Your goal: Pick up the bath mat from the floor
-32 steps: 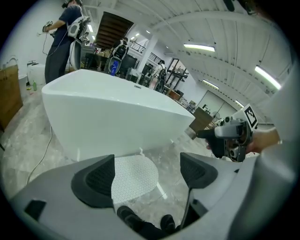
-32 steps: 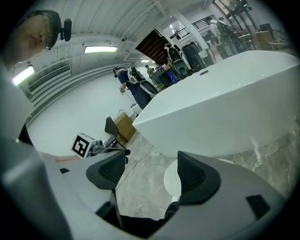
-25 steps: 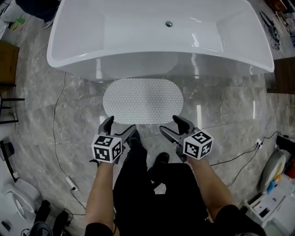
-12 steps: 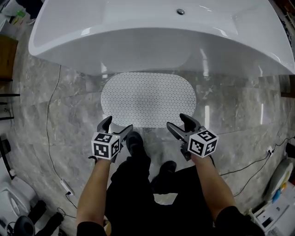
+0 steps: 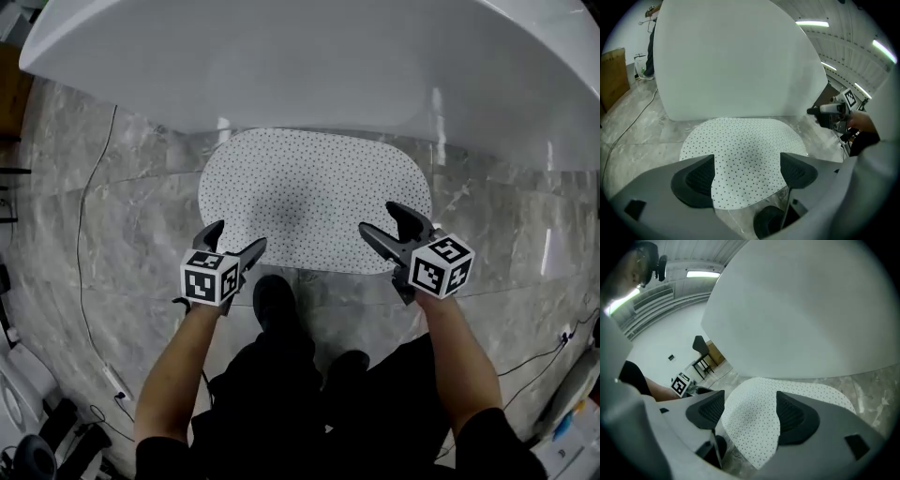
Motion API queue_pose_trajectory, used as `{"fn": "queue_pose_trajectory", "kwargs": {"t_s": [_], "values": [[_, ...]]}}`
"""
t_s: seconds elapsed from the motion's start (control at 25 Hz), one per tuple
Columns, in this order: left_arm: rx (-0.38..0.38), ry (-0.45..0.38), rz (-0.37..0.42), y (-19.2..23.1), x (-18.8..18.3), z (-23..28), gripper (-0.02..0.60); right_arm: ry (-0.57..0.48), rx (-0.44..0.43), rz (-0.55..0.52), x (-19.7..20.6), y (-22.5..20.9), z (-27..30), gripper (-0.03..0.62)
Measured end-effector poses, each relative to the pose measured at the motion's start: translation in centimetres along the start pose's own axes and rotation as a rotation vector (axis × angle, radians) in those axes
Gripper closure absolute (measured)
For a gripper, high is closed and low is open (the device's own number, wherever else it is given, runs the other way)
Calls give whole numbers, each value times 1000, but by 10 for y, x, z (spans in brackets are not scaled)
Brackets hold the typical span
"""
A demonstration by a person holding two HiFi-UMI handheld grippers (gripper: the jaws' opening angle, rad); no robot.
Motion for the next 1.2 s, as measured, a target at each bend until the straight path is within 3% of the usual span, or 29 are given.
{"fn": "queue_pose_trajectory", "kwargs": {"t_s": [0.12, 0.24, 0.4, 0.52, 0.68, 0.96, 1.2], "values": [[-13, -9, 5, 11, 9, 18, 129, -51, -39, -63, -19, 1, 12, 238], [-19, -3, -13, 19, 16, 25, 130, -26, -28, -94, -12, -10, 21, 238], [-52, 42, 53, 32, 18, 35, 129, -1, -5, -22, -5, -33, 30, 212], [-57, 87, 92, 40, 20, 45, 129, 73, 12, -50, 13, -45, 34, 204], [-52, 153, 174, 47, 26, 59, 129, 199, 88, -91, 42, -76, 43, 194], [-53, 185, 183, 66, 28, 85, 129, 403, 230, -127, 95, -124, 45, 189], [-66, 232, 231, 86, 32, 100, 129, 443, 332, -135, 107, -151, 51, 181]]}}
Point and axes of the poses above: the fingertips, and each gripper's own axes: z forward along the fingers, y to its left, x out of its underside, the point moved 6 cm from there along -z, backward along the fingers
